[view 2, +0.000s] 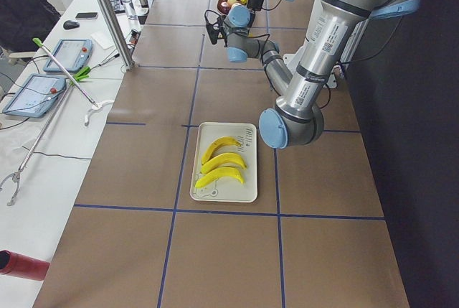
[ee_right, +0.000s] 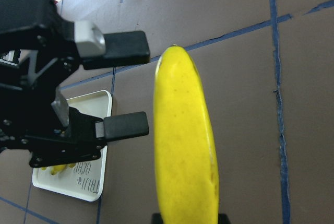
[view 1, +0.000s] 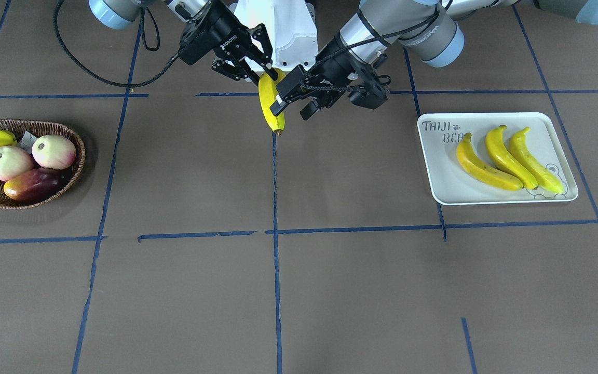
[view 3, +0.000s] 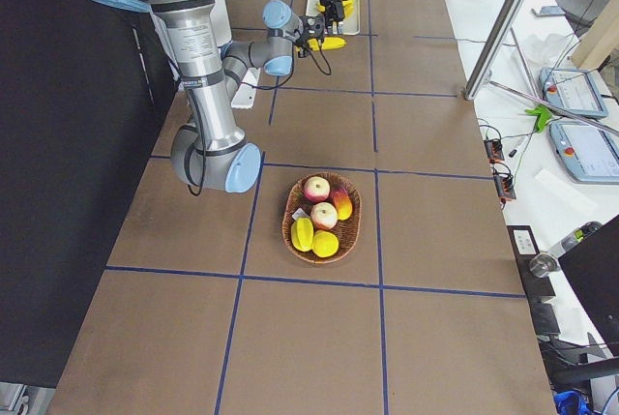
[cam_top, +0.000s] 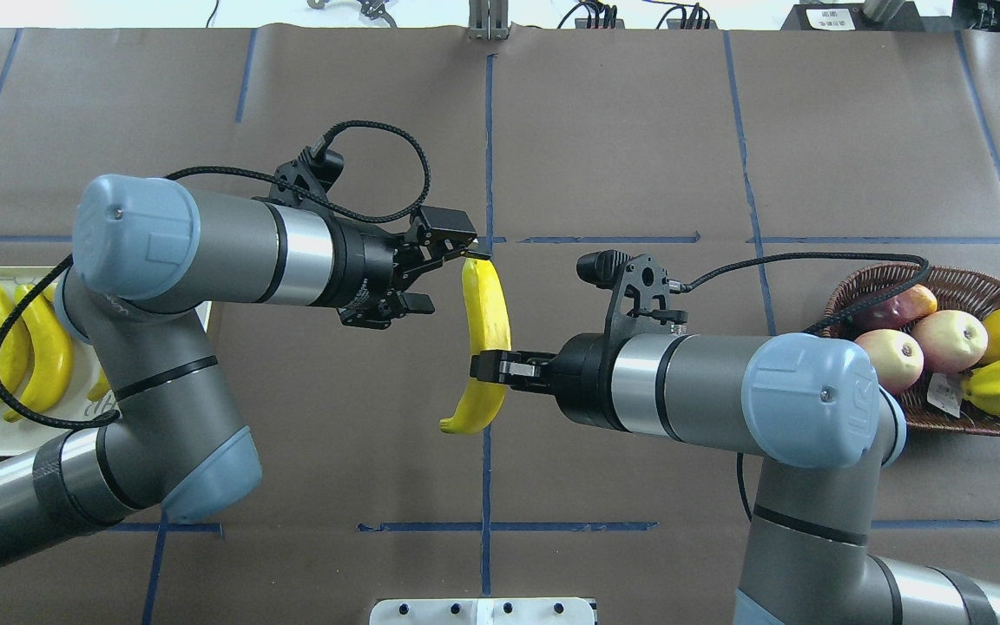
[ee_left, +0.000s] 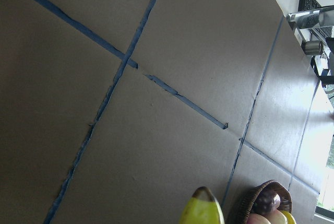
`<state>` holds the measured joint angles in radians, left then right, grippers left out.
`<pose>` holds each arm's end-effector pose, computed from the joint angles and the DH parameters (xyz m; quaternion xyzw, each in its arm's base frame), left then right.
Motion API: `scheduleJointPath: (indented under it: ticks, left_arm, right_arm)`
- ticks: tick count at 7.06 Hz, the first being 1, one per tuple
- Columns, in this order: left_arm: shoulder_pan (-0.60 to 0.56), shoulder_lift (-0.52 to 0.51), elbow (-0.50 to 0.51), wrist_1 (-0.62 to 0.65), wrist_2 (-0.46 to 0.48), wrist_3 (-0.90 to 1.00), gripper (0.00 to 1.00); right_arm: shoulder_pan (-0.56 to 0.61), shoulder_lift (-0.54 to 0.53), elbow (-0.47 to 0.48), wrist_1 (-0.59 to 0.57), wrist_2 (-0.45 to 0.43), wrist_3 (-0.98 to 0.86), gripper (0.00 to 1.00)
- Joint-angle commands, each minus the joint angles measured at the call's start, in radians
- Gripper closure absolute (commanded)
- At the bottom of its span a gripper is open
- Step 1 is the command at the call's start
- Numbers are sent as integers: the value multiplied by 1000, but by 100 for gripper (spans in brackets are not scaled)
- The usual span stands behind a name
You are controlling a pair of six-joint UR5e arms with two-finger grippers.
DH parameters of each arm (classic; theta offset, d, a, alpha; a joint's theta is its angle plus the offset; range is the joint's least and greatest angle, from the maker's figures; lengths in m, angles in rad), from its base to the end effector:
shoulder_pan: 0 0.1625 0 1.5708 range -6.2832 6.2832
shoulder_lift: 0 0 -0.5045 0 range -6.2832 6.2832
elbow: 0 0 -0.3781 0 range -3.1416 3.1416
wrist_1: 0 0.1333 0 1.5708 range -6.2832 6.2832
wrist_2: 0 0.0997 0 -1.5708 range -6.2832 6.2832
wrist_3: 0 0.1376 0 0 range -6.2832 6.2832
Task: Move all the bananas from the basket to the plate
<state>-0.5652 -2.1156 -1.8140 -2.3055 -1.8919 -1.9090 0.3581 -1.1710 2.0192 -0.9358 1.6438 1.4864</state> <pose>0.5120 -0.4312 0.2326 -0.0378 0.6898 -0.2127 0.6911 -0.5111 -0.3229 0.2563 0.1219 -0.6645 0.0761 0.7334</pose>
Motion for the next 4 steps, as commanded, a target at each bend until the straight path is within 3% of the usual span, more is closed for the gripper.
scheduleJointPath:
  ticks: [1,3,4]
  left_arm:
    - [39,-21,2,7,2,2,1]
    - [39,-21,30,-2,2,2,10]
    - [42,-26,32,10,4,1,67]
  right_arm:
    - [-1,1,3,0,-1,0,97]
    - [1,1,7,0,-1,0,97]
    - [-1,-1,9,0,-1,0,97]
